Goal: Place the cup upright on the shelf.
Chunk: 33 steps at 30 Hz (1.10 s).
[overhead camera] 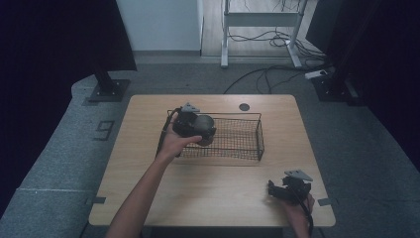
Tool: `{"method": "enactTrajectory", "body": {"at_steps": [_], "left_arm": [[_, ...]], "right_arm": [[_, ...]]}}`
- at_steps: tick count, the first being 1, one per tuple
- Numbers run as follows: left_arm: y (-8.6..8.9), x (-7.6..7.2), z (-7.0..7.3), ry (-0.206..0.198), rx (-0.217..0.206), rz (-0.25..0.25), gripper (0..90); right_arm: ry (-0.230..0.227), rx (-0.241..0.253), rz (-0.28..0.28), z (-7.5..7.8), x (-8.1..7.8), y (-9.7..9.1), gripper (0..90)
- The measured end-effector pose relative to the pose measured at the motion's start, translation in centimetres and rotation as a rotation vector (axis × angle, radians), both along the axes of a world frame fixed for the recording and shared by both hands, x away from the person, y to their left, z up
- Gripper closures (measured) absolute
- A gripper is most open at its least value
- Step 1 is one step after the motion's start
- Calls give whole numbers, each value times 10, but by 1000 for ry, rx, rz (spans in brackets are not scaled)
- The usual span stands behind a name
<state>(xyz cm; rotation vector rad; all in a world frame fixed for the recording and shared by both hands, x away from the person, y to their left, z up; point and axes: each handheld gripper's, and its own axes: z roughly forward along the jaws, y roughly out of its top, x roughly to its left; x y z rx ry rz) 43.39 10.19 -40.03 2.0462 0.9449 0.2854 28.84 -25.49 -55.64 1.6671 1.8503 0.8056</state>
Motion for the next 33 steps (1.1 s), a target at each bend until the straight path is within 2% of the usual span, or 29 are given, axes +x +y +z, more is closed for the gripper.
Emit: {"method": "enactTrajectory", "body": {"at_steps": [6,11,14,17,33], "left_arm": [[0,6,-4,4,-4,6,143],[0,11,-5,11,10,7,144],[0,15,-4,16,-1,6,144],[-2,19,-5,14,16,9,143],[-12,34,-26,49,39,20,144]], "right_arm": [[0,0,0,0,0,0,38],[0,0,0,0,0,0,38],[0,0,0,0,0,0,38],[0,0,0,0,0,0,39],[0,0,0,0,0,0,39]]}}
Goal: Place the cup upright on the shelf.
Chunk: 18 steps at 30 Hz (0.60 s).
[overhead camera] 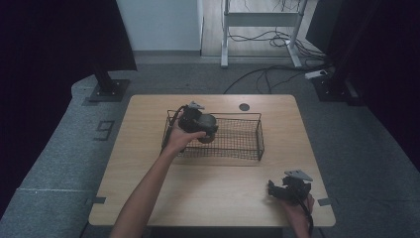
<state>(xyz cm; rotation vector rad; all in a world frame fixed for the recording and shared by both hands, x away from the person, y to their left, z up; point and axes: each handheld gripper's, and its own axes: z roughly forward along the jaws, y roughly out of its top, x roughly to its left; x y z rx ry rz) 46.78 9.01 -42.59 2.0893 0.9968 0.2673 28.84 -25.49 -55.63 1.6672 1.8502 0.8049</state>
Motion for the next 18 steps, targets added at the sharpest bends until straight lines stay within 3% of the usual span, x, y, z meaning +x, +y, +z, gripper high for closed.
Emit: {"method": "enactTrajectory", "body": {"at_steps": [18], "left_arm": [[-5,10,-20,37,30,13,143]], "right_arm": [[0,1,0,0,0,0,38]]}}
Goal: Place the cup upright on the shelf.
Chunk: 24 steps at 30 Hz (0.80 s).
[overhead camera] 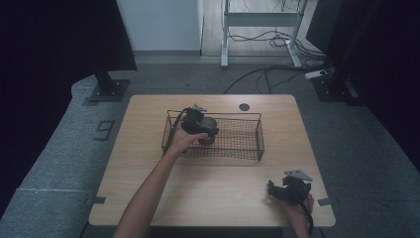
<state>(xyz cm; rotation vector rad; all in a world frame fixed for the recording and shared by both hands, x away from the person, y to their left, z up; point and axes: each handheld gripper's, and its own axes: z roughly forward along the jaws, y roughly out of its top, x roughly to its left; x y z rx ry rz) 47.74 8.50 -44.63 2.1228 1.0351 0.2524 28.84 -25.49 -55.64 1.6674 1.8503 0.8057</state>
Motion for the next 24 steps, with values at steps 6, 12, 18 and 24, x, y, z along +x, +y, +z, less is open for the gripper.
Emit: {"method": "enactTrajectory", "body": {"at_steps": [6,12,18,24], "left_arm": [[-1,3,-8,12,7,3,143],[-4,4,-14,21,25,-6,143],[-8,6,-19,36,34,-13,143],[-8,9,-25,62,52,-9,142]], "right_arm": [[0,0,0,0,0,0,38],[0,0,0,0,0,0,38],[0,0,0,0,0,0,38],[0,0,0,0,0,0,38]]}}
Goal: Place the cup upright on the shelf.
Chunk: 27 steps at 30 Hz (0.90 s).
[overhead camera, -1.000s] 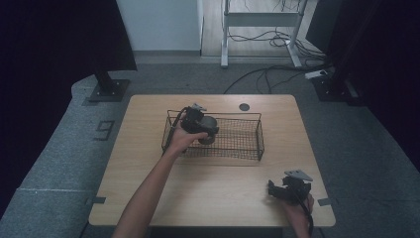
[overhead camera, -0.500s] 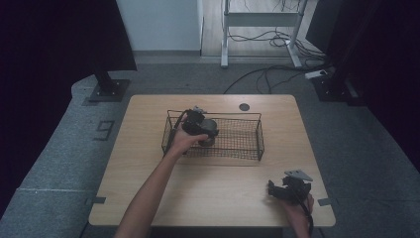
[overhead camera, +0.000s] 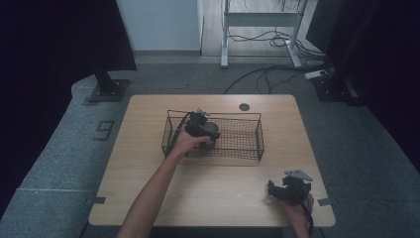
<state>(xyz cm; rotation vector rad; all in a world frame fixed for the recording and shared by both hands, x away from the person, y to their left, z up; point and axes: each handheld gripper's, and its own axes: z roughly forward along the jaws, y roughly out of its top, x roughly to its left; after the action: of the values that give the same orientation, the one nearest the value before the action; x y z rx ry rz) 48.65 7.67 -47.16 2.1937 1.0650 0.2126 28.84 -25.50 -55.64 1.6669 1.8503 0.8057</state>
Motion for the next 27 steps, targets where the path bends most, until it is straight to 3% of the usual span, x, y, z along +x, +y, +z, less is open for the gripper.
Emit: {"method": "enactTrajectory", "body": {"at_steps": [15,27], "left_arm": [[-2,4,-10,39,35,12,141],[1,4,-12,41,19,30,136]], "right_arm": [[-1,1,0,0,0,0,38],[-1,0,-1,0,0,0,38]]}}
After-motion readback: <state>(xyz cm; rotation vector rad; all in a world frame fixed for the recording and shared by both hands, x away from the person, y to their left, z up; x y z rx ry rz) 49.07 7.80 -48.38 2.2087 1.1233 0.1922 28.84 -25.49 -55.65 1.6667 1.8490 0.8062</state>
